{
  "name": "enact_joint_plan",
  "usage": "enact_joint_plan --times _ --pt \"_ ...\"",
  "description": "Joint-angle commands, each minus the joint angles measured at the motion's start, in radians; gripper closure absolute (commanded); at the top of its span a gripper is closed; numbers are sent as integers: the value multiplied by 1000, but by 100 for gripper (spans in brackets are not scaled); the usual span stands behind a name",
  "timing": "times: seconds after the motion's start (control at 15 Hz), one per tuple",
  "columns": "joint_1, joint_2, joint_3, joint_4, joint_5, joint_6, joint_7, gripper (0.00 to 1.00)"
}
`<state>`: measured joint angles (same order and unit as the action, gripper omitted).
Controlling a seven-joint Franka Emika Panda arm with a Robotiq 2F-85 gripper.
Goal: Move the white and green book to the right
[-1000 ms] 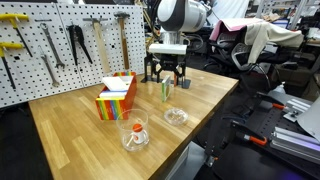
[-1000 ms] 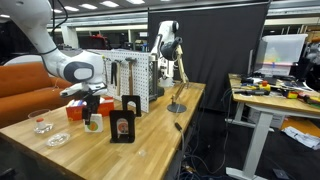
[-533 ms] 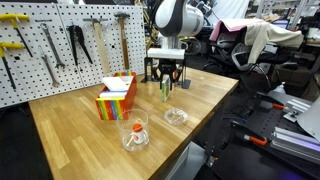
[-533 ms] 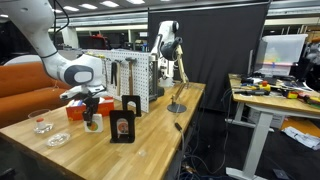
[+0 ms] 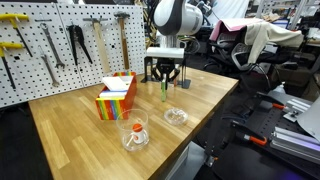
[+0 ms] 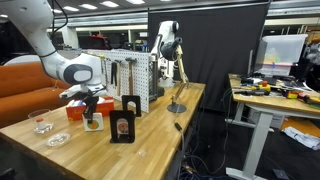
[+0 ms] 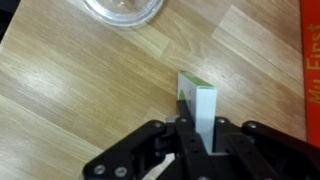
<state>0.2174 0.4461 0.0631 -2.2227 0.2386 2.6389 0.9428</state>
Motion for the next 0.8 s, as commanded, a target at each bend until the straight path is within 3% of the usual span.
enact_joint_plan --times 0.0,0.4,0.73 --pt "9 -53 -10 -31 -31 3 -38 96" --pt "-3 -108 -38 -20 -92 3 -38 96" --pt "-57 -128 -22 23 -37 -17 -86 96"
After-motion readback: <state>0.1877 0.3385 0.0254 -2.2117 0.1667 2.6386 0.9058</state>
